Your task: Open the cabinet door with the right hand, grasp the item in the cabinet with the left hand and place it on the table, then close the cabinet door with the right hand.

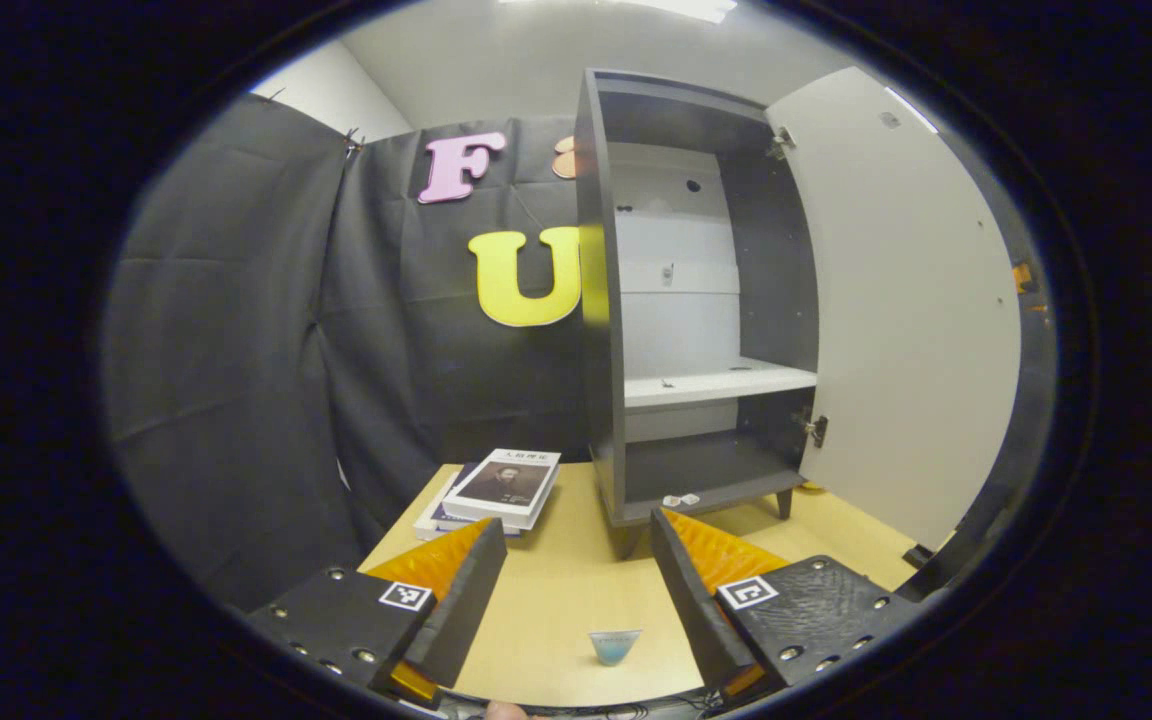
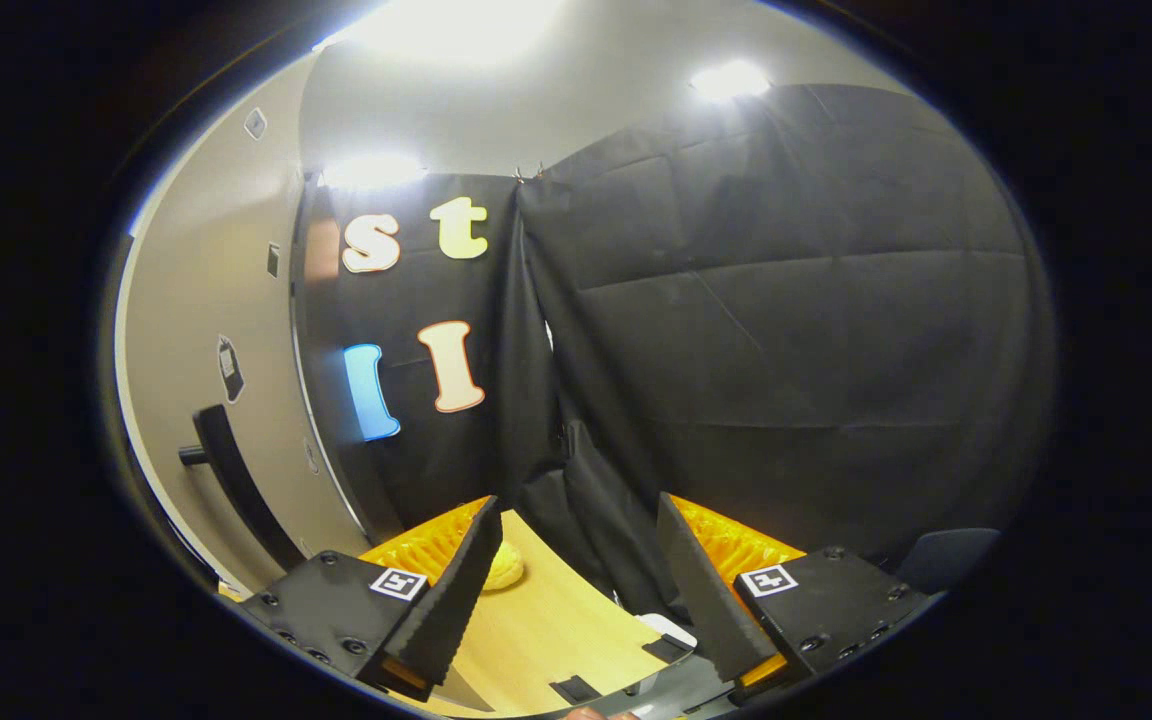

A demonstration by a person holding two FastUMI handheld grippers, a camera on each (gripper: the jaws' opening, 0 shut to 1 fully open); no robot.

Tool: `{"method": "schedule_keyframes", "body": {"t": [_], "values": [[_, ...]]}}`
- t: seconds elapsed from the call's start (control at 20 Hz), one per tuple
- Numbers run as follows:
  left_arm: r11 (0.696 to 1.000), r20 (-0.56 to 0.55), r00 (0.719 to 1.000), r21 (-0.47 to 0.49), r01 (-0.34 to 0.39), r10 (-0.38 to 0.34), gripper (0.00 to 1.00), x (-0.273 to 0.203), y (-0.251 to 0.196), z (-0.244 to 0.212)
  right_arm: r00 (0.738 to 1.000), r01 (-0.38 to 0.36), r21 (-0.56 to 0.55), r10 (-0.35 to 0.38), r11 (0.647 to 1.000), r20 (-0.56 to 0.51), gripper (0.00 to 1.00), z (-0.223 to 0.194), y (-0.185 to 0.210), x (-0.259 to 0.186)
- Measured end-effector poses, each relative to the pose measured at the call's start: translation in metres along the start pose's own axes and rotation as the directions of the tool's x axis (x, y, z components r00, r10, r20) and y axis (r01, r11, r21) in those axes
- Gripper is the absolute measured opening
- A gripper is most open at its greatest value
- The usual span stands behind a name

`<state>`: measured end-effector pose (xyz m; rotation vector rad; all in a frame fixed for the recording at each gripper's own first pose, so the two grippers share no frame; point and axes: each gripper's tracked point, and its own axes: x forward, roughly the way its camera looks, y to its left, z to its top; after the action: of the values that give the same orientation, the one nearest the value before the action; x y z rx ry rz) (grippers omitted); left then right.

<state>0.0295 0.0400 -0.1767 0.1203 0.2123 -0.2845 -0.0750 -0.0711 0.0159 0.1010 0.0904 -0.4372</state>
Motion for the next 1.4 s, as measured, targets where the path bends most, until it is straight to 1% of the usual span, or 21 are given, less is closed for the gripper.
{"method": "schedule_keyframes", "body": {"t": [0.05,0.1,0.15,0.25,0.3,0.4,0.5,0.7,0.75,0.8,0.85,0.9,0.95,1.05,1.15,1.25,1.35,1.4], "values": [[1.000,0.002,1.000,-0.010,0.002,-0.002,0.88,0.000,0.000,0.013,1.000,-0.009,0.000,0.009,1.000,0.010,0.98,0.003,0.002,-0.002],[1.000,0.012,1.000,-0.017,0.004,-0.004,0.88,0.000,0.001,0.027,1.000,-0.020,0.005,0.020,1.000,0.020,0.98,0.007,0.005,-0.005],[1.000,0.019,1.000,-0.020,0.002,-0.002,0.88,0.001,0.004,0.038,0.999,-0.035,0.011,0.035,0.999,0.028,0.92,0.009,0.010,-0.008],[1.000,0.019,1.000,-0.026,-0.010,0.011,0.88,0.001,0.009,0.059,0.997,-0.063,0.017,0.062,0.998,0.034,0.92,0.010,0.019,-0.012],[0.999,0.015,1.000,-0.032,-0.009,0.010,0.88,0.004,0.011,0.069,0.997,-0.074,0.016,0.074,0.997,0.036,0.98,0.011,0.021,-0.013],[0.999,0.015,1.000,-0.035,-0.014,0.015,0.88,0.009,0.017,0.086,0.995,-0.089,0.019,0.088,0.996,0.050,0.98,0.015,0.024,-0.014],[0.999,0.034,0.999,-0.034,-0.024,0.025,0.88,0.014,0.024,0.106,0.992,-0.120,0.013,0.119,0.993,0.050,0.98,0.016,0.033,-0.014],[0.998,0.000,1.000,-0.057,-0.008,0.008,0.88,0.025,0.033,0.128,0.981,-0.186,-0.005,0.186,0.983,0.046,0.98,0.021,0.049,-0.016],[0.998,0.003,1.000,-0.058,-0.005,0.005,0.88,0.025,0.036,0.136,0.978,-0.204,-0.010,0.204,0.979,0.046,0.93,0.021,0.052,-0.015],[0.999,0.002,1.000,-0.050,-0.006,0.006,0.88,0.024,0.038,0.141,0.971,-0.234,-0.011,0.234,0.972,0.042,0.98,0.021,0.058,-0.015],[0.999,0.008,1.000,-0.043,-0.029,0.029,0.88,0.022,0.043,0.146,0.963,-0.265,-0.007,0.265,0.964,0.038,0.98,0.020,0.064,-0.014],[0.997,0.015,0.998,-0.046,-0.057,0.058,0.87,0.020,0.048,0.150,0.953,-0.302,-0.001,0.302,0.953,0.031,0.93,0.019,0.070,-0.012],[0.996,0.017,0.997,-0.055,-0.071,0.072,0.87,0.019,0.046,0.150,0.942,-0.334,0.007,0.334,0.942,0.020,0.98,0.015,0.076,-0.009],[0.993,0.019,0.996,-0.072,-0.088,0.090,0.88,0.015,0.039,0.152,0.917,-0.397,0.029,0.398,0.917,-0.012,0.98,0.010,0.080,-0.005],[0.988,0.011,0.991,-0.080,-0.130,0.131,0.87,0.009,0.037,0.150,0.890,-0.452,0.052,0.454,0.891,-0.039,0.98,0.013,0.085,0.000],[0.983,-0.002,0.988,-0.099,-0.154,0.154,0.87,0.006,0.030,0.146,0.866,-0.496,0.041,0.498,0.867,-0.041,0.98,0.017,0.090,0.003],[0.977,-0.012,0.984,-0.119,-0.178,0.178,0.88,0.002,0.027,0.142,0.833,-0.550,0.015,0.549,0.835,-0.072,0.98,0.011,0.104,0.000],[0.974,-0.010,0.982,-0.120,-0.190,0.190,0.87,-0.001,0.027,0.142,0.825,-0.561,-0.001,0.559,0.828,-0.084,0.98,0.009,0.104,-0.002]]}}
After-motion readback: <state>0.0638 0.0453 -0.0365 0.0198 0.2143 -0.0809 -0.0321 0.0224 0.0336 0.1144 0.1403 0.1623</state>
